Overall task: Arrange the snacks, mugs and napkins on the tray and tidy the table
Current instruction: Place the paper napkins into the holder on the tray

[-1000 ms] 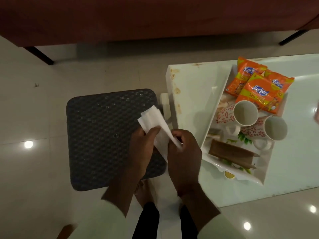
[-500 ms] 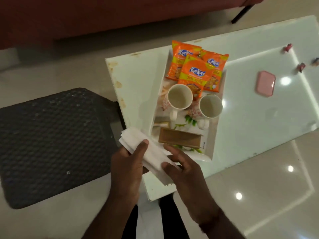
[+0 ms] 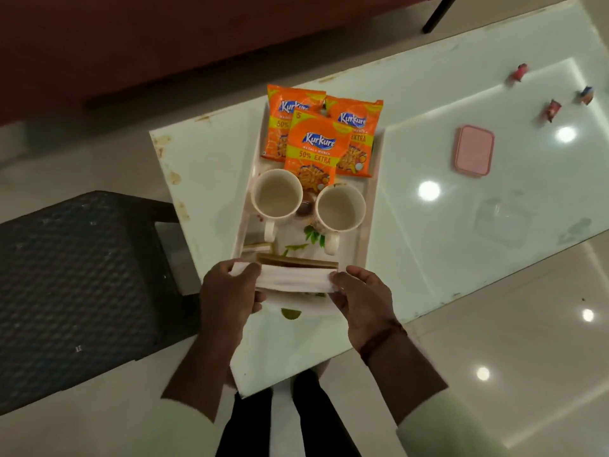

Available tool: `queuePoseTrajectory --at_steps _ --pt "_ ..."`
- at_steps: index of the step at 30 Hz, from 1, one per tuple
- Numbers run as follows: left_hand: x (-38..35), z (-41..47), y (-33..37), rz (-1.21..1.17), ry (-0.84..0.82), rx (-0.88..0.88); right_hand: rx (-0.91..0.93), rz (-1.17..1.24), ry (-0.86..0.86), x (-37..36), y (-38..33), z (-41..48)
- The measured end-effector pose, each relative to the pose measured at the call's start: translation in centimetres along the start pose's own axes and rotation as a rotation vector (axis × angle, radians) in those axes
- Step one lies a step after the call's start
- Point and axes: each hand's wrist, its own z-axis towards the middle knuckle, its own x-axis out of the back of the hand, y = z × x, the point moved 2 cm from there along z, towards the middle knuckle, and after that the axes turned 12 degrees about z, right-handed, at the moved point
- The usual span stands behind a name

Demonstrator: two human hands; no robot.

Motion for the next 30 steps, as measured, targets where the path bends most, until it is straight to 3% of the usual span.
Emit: queuePoseTrajectory --at_steps 13,16,19,25,30 --pt "-0.9 4.1 -1.2 0.026 0.045 0.025 0.123 -0.142 0.153 0.8 1.0 3.9" --pt "0.0 3.7 -1.5 0.034 0.049 -0.012 0.255 -0.335 0.189 1.2 0.7 3.3" --pt "1.2 2.2 -1.8 0.227 0.119 -0.112 0.417 -0.523 0.193 1.7 0.5 1.4" --pt "2.7 -3.8 -0.7 0.327 0.206 -0.448 0.894 -0.862 -0.034 1.7 0.0 -4.6" --pt "2.0 -6.8 1.1 0.441 0.246 -0.62 1.125 -1.105 -0.156 1.1 -1.0 -6.9"
